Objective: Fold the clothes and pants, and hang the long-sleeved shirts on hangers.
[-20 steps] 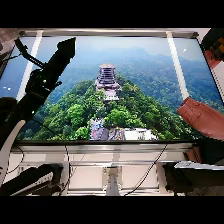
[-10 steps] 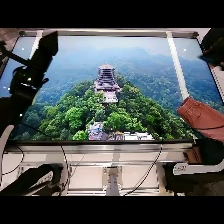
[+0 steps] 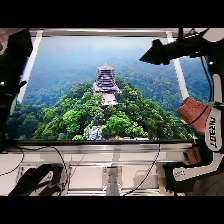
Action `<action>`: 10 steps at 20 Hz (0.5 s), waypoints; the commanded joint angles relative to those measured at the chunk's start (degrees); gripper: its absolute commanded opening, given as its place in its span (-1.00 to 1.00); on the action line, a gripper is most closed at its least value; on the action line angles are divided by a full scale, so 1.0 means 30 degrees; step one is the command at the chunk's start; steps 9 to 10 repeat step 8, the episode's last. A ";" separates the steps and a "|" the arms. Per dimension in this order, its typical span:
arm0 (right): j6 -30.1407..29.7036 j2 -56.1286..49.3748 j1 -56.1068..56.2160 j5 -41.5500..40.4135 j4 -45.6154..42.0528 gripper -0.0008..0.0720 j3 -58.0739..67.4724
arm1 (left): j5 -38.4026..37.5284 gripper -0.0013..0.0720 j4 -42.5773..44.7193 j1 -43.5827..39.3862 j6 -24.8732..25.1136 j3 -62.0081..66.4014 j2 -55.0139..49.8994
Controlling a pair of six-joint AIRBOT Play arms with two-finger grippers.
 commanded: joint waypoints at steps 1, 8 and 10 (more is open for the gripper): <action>-0.0029 -0.0051 0.1188 -0.0678 -0.0284 -0.95 0.0022 | -0.4051 -0.91 0.0073 0.0022 0.0015 0.0000 0.1348; -0.0029 -0.0051 0.1268 -0.0801 -0.0291 -0.94 0.0022 | -0.5566 -0.91 0.0015 0.0022 0.0007 0.0000 0.1814; -0.0029 -0.0051 0.1268 -0.0801 -0.0291 -0.94 0.0022 | -0.5566 -0.91 0.0015 0.0022 0.0007 0.0000 0.1814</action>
